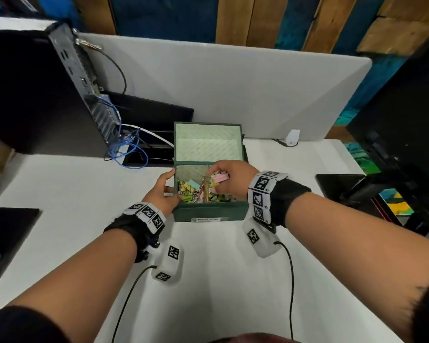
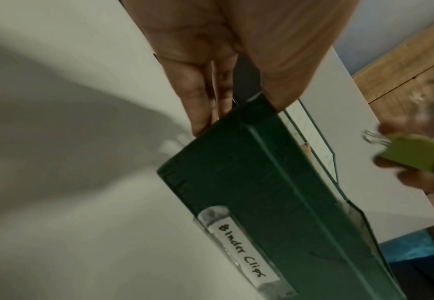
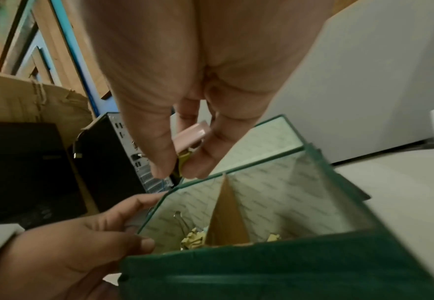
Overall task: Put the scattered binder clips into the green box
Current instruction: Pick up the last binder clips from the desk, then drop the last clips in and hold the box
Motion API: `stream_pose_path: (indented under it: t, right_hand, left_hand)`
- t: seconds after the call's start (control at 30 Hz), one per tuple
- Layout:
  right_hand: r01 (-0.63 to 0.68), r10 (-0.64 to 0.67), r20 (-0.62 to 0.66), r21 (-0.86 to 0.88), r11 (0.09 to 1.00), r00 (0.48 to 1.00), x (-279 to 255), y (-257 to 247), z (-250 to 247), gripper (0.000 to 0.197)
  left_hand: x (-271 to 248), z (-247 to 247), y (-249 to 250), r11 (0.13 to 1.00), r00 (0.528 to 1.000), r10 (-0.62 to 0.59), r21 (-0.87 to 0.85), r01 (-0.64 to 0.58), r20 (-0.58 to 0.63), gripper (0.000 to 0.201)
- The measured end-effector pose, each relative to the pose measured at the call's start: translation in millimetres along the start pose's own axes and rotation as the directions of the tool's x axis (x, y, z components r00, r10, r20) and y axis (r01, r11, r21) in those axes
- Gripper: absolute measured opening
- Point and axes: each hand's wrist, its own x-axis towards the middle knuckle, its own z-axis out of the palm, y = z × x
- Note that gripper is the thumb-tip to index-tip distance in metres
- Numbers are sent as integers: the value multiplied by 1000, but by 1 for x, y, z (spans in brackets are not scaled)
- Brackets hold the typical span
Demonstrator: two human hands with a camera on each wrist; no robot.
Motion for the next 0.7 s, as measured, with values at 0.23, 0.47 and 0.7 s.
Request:
stream_pose_path:
  t: [0.23, 0.47, 0.7]
  right_hand:
    - [-72, 73, -18, 54, 996, 997, 20, -12, 17, 48]
    - [-408, 496, -237, 338, 848, 835, 50, 23, -27, 77]
    - [-354, 467, -12, 636, 686, 884, 61, 49, -25, 126]
  left_hand:
    - [-23, -5, -9, 997, 998, 6, -71, -1, 63, 66]
    - [-37, -8, -14, 999, 997, -3, -46, 6, 79, 68]
    - [-38, -11, -16, 996, 992, -11, -84, 22, 122, 60]
